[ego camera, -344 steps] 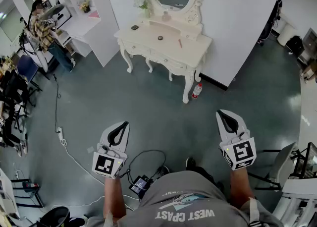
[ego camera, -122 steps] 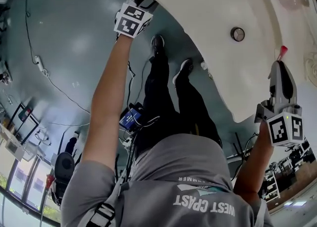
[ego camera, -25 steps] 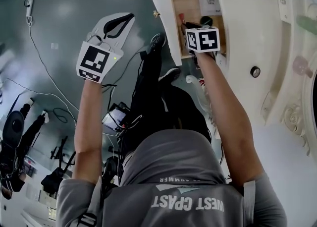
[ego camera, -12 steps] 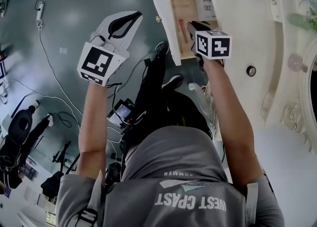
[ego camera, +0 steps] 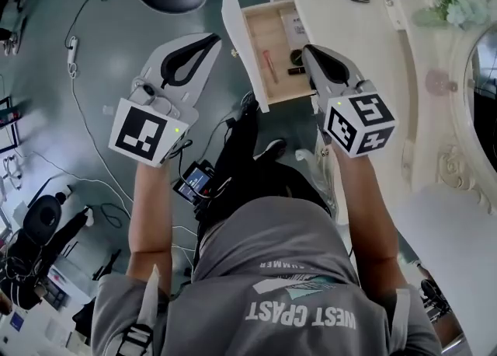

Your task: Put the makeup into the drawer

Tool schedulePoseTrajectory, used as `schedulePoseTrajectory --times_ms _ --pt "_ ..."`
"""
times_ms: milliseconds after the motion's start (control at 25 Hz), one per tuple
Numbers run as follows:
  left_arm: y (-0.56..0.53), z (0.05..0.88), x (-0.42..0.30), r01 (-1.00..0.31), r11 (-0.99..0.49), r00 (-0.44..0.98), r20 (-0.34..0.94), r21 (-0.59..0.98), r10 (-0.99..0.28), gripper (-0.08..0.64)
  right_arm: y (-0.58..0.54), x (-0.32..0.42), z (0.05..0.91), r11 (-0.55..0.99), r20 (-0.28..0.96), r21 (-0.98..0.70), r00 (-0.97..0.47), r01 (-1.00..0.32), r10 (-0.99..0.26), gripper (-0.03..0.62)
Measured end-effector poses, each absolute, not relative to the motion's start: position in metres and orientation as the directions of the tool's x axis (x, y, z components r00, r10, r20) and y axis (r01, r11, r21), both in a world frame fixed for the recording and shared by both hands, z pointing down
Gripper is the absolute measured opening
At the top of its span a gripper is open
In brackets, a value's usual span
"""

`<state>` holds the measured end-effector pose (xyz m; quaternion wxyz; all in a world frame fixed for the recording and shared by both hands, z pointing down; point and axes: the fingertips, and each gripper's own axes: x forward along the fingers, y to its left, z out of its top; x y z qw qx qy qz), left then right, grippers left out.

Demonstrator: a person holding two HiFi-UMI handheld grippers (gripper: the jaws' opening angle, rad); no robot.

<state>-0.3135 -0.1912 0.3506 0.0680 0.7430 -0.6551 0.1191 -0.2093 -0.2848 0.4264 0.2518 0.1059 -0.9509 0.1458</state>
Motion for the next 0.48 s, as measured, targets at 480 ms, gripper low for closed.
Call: schedulePoseTrajectory --times_ms 480 --pt "-0.181 0.193 -0.240 -0.963 -0.194 0.185 0.066 -0.185 -0.981 0.002 -0.256 -0.107 0.213 0.963 0.251 0.055 -0.930 -0.264 -0.270 -0.002"
